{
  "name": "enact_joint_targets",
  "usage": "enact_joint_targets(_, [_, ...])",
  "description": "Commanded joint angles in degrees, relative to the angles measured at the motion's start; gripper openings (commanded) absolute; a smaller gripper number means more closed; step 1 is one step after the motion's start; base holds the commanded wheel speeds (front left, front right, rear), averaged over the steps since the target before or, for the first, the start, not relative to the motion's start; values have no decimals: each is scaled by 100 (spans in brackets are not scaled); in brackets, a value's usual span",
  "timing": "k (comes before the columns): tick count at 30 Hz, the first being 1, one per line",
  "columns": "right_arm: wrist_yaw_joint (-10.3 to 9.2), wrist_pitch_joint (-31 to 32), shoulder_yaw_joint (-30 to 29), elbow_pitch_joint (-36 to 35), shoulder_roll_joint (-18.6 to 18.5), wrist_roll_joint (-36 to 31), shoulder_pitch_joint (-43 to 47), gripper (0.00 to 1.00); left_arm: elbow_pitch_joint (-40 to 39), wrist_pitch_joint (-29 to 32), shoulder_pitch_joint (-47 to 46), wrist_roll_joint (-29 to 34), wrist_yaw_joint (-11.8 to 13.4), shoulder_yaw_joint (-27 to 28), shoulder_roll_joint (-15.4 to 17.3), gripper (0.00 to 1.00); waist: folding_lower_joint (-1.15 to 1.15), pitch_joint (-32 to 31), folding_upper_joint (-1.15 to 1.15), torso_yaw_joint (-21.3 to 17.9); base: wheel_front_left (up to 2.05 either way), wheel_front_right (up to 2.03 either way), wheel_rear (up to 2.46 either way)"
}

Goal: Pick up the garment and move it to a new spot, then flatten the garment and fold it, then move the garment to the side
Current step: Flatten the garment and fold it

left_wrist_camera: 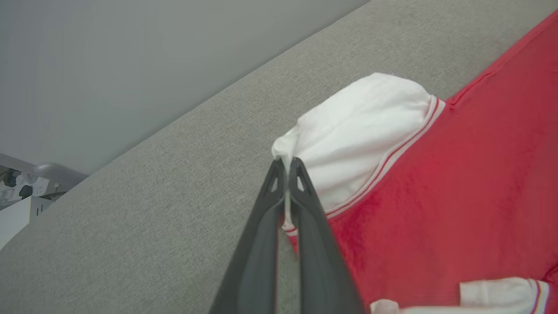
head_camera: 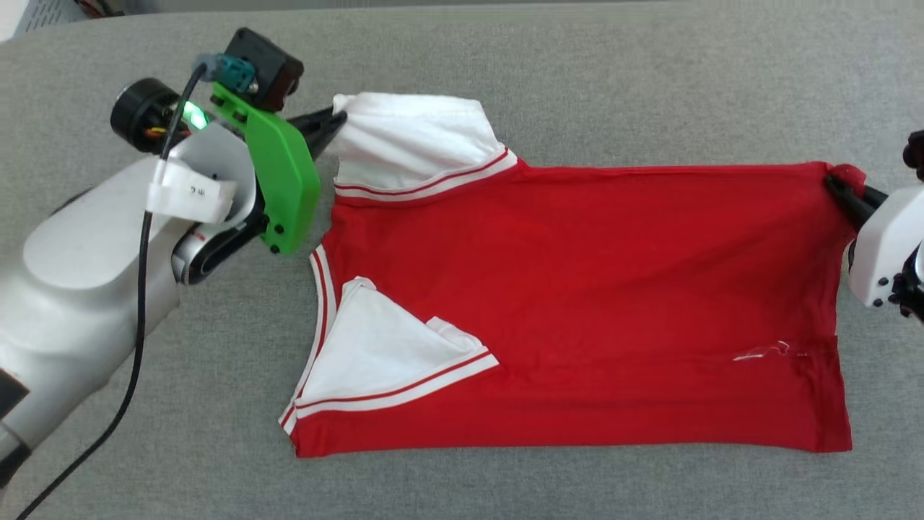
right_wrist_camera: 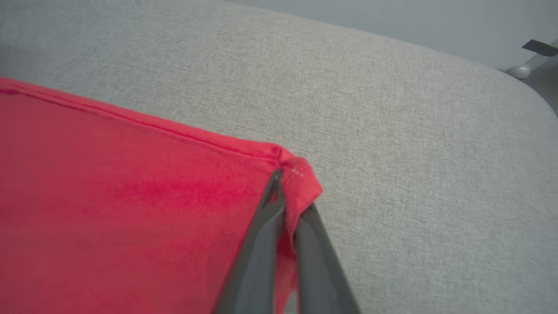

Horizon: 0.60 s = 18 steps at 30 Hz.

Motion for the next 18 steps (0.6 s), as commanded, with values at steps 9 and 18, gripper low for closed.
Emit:
enact_joint_targets(9, [-4, -314, -116, -173, 26, 116, 844, 0, -1117, -97, 1036, -174, 551, -42, 649, 0, 0, -700, 0, 14, 0, 0, 0])
enact_joint_targets(18, [-4, -416, -215, -386, 106, 260, 1722, 0, -2030, -154, 2160, -343, 1097, -99, 1122, 0, 0, -1000, 0, 21, 0, 0, 0])
